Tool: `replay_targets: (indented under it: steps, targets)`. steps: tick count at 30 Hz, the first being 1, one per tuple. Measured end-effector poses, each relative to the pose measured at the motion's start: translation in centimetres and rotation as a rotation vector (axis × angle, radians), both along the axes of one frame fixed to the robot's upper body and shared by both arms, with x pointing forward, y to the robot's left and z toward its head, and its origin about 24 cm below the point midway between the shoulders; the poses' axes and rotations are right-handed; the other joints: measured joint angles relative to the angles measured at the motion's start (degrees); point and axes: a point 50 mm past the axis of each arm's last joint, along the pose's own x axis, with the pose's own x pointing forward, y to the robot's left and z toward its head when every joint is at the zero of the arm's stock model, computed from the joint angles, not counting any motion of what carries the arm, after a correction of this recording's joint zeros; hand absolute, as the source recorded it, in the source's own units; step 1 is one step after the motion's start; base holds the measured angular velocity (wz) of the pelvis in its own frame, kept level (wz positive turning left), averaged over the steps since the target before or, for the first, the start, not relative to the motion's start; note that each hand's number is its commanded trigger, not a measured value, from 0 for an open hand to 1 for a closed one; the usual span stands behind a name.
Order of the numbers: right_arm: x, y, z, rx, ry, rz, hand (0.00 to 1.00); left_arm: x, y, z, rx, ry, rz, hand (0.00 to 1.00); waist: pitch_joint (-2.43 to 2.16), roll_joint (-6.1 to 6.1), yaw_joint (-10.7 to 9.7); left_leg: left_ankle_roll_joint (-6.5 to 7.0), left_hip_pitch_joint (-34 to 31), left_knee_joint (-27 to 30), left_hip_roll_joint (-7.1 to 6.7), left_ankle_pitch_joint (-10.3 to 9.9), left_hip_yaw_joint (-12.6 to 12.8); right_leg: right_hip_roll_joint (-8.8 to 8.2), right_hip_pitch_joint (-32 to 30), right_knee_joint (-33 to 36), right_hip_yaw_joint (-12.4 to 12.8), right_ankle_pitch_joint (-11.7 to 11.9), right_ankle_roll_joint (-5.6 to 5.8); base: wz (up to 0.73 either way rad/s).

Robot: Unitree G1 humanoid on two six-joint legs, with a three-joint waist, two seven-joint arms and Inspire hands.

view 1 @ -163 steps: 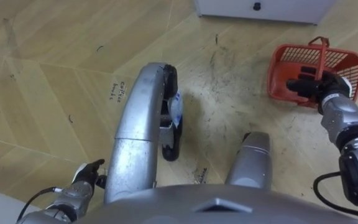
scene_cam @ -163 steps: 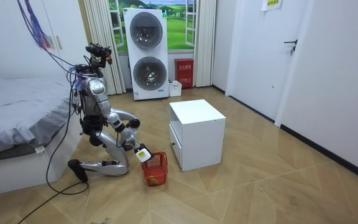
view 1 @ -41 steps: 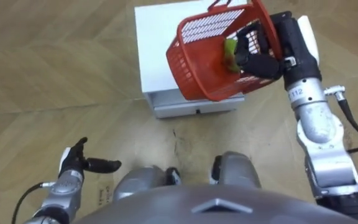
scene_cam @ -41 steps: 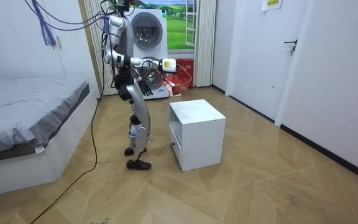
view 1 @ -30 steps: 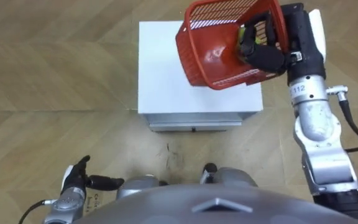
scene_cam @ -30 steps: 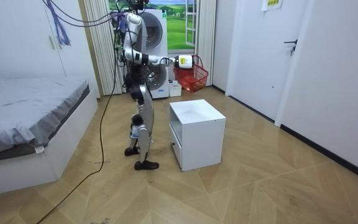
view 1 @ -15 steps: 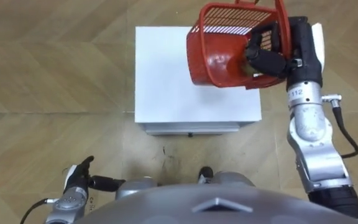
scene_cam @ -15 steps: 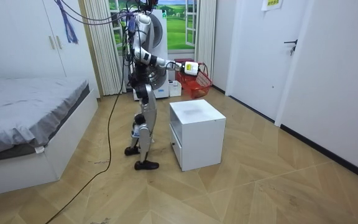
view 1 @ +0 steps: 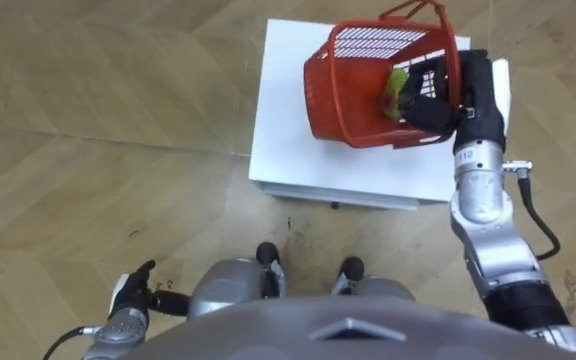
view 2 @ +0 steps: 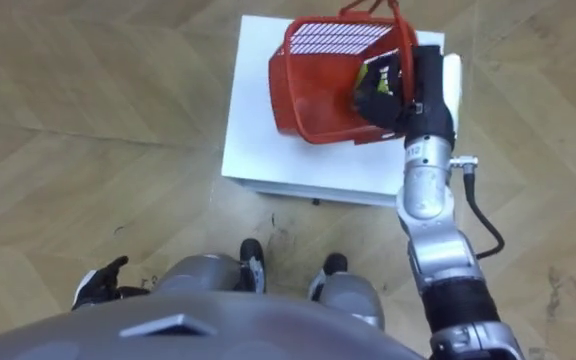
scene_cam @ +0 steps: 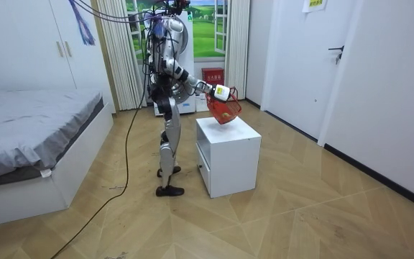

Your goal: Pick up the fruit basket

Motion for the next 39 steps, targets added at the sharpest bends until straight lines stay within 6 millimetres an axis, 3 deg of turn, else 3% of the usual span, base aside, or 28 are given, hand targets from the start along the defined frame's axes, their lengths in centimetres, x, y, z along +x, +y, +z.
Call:
replay_targets:
  steps: [9, 18, 19, 20, 21, 31, 39]
  targets:
    - [-0.3, -0.3, -1.6, -0.024, 0.064, -0.046, 1.00, -0.6, 0.0, 0.0, 0.012, 0.031, -0.033, 0.00, 0.04, 0.02, 0.1, 0.18, -2.0, 0.2, -0.09, 0.2, -0.1, -0.14, -2.2, 0.7, -0.5, 0.1, -0.19, -0.01]
    - [0.4, -0.5, -1.1, -0.043, 0.024, -0.091, 1.00, -0.8, 0.0, -0.1, 0.008, 0.053, -0.032, 0.00, 0.18, 0.28, 0.3, 0.18, -3.5, 0.7, -0.17, 0.2, -0.7, -0.28, -3.0, 0.8, -2.0, 0.1, -0.19, 0.05]
    - [0.6, -0.5, -1.0, -0.045, 0.015, -0.095, 0.68, -0.8, 0.0, -0.1, 0.008, 0.054, -0.034, 0.00, 0.22, 0.33, 0.3, 0.18, -3.6, 0.7, -0.18, 0.2, -0.8, -0.32, -3.0, 0.8, -2.4, 0.1, -0.18, 0.06]
    - [0.7, -0.5, -0.9, -0.046, 0.011, -0.098, 0.27, -0.8, 0.0, -0.1, 0.008, 0.054, -0.034, 0.00, 0.23, 0.35, 0.3, 0.18, -3.6, 0.7, -0.19, 0.2, -0.9, -0.35, -3.0, 0.8, -2.7, 0.1, -0.18, 0.09]
    - [0.7, -0.5, -0.8, -0.047, 0.007, -0.103, 0.01, -0.8, 0.0, -0.1, 0.008, 0.055, -0.034, 0.00, 0.23, 0.35, 0.3, 0.18, -3.8, 0.7, -0.21, 0.2, -1.3, -0.35, -3.0, 0.8, -3.2, 0.1, -0.19, 0.11]
    - [0.6, -0.5, -1.8, -0.034, 0.030, -0.111, 0.00, -2.8, -0.2, -0.4, 0.005, 0.124, -0.027, 0.00, 0.36, 0.15, 0.6, 0.18, -4.2, 0.9, -0.19, 0.2, -1.6, -0.27, -3.1, 0.8, -3.4, 0.1, -0.18, 0.02]
    - [0.2, -0.6, -2.3, -0.034, 0.047, -0.111, 0.00, -3.2, -0.2, -0.5, 0.001, 0.139, -0.024, 0.00, 0.62, -0.31, 1.3, 0.18, -4.3, 1.2, -0.18, 0.2, -1.9, -0.28, -2.9, 0.8, -3.6, 0.1, -0.18, 0.00]
